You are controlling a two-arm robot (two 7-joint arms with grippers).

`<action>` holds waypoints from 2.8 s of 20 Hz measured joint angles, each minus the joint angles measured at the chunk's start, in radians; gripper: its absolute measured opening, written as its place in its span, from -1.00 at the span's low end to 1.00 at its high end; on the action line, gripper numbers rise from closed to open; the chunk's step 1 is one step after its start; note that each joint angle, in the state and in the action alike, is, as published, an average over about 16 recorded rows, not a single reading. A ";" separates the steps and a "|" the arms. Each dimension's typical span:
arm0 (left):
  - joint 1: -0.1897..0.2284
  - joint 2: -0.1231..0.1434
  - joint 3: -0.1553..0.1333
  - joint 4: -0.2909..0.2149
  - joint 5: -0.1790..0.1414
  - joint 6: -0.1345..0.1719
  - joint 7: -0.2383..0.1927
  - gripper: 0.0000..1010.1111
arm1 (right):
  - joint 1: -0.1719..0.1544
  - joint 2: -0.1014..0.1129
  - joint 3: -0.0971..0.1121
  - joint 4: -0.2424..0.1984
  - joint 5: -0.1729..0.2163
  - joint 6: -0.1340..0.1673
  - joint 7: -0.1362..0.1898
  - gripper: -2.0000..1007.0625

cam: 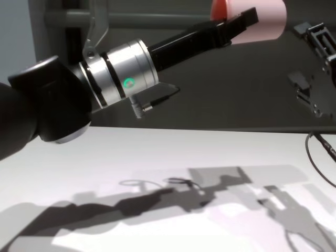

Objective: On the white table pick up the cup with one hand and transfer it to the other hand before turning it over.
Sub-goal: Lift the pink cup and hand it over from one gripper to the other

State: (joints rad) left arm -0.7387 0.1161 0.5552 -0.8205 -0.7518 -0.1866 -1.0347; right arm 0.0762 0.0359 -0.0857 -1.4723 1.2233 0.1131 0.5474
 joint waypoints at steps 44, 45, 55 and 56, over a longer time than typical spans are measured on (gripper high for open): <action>0.000 0.000 0.000 0.000 0.000 0.000 0.000 -0.90 | 0.218 -0.004 -0.062 0.257 0.221 0.019 0.171 0.99; 0.000 0.000 0.000 0.000 0.000 0.000 0.000 -0.90 | 0.224 -0.003 -0.065 0.266 0.222 0.019 0.176 0.99; 0.000 0.000 0.000 0.000 0.000 0.000 0.000 -0.90 | 0.281 0.001 -0.095 0.355 0.246 0.023 0.236 0.99; 0.000 0.000 0.000 0.000 0.000 0.000 0.000 -0.90 | 0.286 0.001 -0.097 0.363 0.250 0.025 0.243 0.99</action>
State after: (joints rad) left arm -0.7387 0.1161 0.5552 -0.8204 -0.7518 -0.1866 -1.0347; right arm 0.3620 0.0372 -0.1828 -1.1095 1.4730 0.1384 0.7901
